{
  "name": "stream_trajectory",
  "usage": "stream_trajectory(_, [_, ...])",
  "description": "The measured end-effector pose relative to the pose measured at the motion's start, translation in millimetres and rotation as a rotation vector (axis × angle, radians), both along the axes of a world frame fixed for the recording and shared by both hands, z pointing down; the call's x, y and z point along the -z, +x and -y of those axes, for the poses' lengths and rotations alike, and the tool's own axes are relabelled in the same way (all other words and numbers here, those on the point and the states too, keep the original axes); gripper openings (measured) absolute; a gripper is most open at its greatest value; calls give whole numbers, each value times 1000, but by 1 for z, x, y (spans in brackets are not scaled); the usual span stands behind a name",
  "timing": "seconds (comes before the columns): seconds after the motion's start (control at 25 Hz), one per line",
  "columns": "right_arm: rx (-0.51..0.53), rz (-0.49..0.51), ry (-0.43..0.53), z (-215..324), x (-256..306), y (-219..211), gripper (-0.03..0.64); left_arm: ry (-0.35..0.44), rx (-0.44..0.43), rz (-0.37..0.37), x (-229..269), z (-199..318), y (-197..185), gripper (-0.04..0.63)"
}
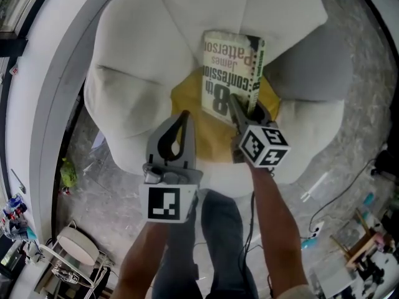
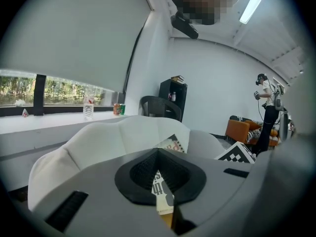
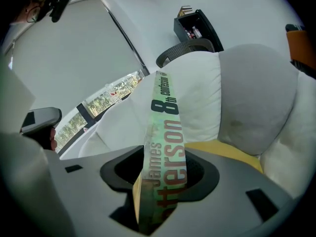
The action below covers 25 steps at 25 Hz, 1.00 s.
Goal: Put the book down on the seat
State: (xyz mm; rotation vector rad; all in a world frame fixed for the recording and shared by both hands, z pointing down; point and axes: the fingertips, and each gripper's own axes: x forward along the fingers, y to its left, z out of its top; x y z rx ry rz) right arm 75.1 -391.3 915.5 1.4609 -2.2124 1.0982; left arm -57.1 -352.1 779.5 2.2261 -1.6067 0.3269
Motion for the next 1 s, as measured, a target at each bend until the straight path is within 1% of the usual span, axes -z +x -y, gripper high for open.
stream_trajectory(0.16, [-19, -46, -8, 4, -10, 4, 222, -1, 13, -13, -8, 2, 0, 5])
stream_trajectory(0.24, [-27, -70, -16, 7, -17, 7, 246, -3, 7, -5, -14, 3, 1, 5])
stream_trajectory(0.4, [-34, -150, -31, 11, -29, 13, 304, -25, 10, -10, -29, 0, 1, 5])
stream_trajectory(0.52, [-36, -216, -37, 12, -34, 18, 334, -43, 36, -20, -37, 0, -4, 5])
stream_trajectory(0.68, [-55, -250, -47, 11, -39, 21, 339, -40, 56, -25, -40, 3, -12, 5])
stream_trajectory(0.84, [-59, -240, -49, 16, -41, 21, 342, -36, 54, -26, -41, 11, -10, 5])
stream_trajectory(1.0, [-15, -263, -10, 16, -28, 13, 344, -29, 50, -23, -36, 13, -9, 5])
